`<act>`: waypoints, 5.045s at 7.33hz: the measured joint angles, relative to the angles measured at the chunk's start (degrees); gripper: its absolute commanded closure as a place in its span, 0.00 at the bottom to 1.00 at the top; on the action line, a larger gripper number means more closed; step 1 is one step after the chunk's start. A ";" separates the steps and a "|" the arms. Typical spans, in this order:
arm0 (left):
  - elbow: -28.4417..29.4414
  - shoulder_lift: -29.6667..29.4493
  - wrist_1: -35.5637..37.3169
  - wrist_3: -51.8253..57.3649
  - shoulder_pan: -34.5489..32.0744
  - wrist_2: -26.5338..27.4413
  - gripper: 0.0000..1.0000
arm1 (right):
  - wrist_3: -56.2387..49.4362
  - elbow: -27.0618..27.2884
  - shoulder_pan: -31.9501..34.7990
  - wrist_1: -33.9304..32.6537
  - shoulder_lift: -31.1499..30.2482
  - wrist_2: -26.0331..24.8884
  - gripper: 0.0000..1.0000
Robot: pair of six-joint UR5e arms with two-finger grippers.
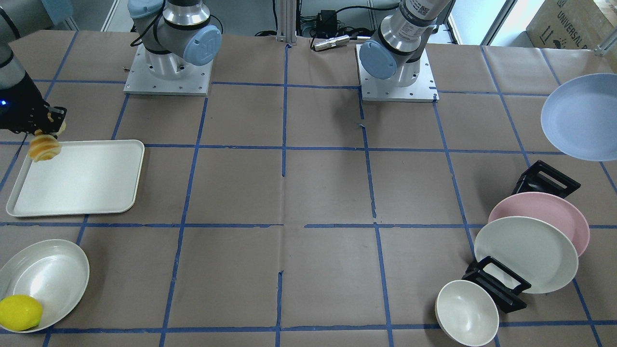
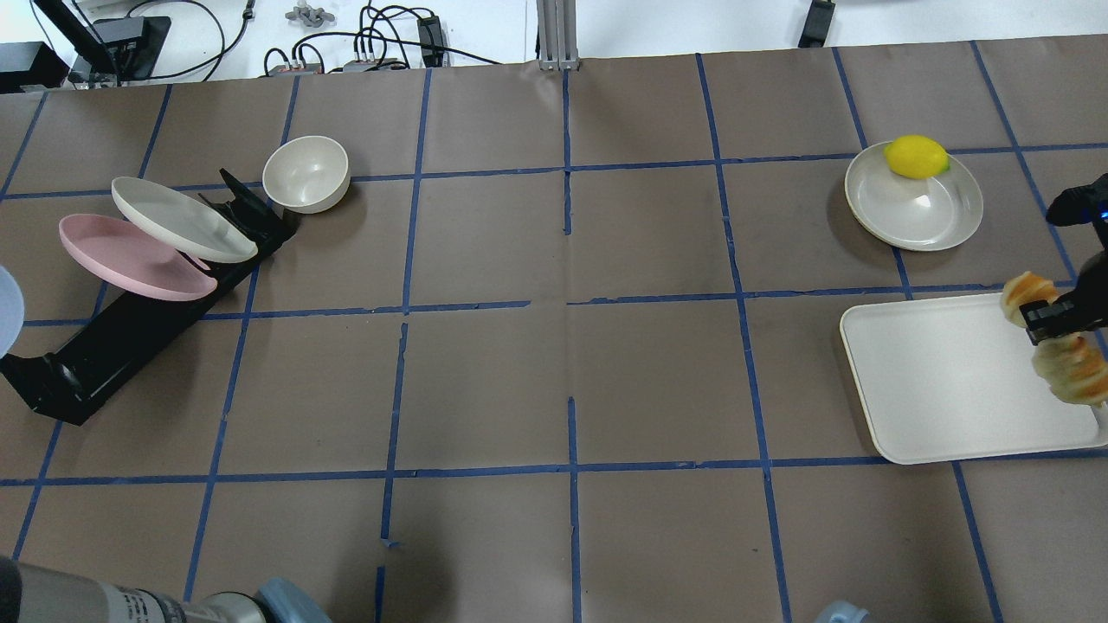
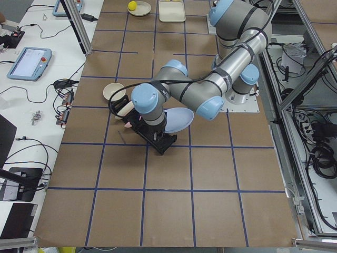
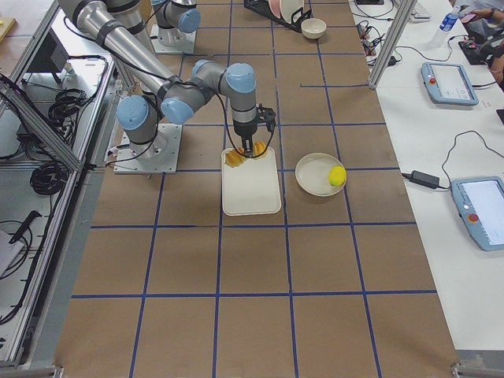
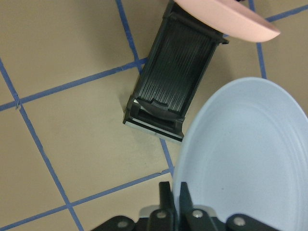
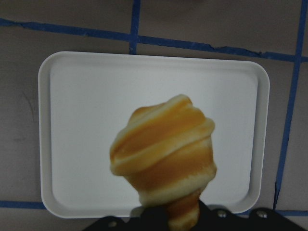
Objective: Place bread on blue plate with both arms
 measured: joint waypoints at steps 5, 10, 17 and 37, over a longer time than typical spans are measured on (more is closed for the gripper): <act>-2.77 2.28 0.15 -10.84 -23.29 -0.65 0.91 | 1.55 -13.33 0.17 26.15 -9.33 0.39 0.89; -13.46 -0.84 11.29 -35.81 -44.80 -12.49 0.90 | 23.91 -18.27 14.60 30.10 -8.99 0.82 0.88; -17.79 -13.78 35.12 -51.55 -55.52 -17.04 0.01 | 43.14 -19.49 32.71 28.22 -3.95 -2.63 0.87; -16.47 14.13 5.08 -58.57 -47.34 -0.16 0.00 | 59.23 -29.76 61.52 -4.41 37.65 -2.87 0.87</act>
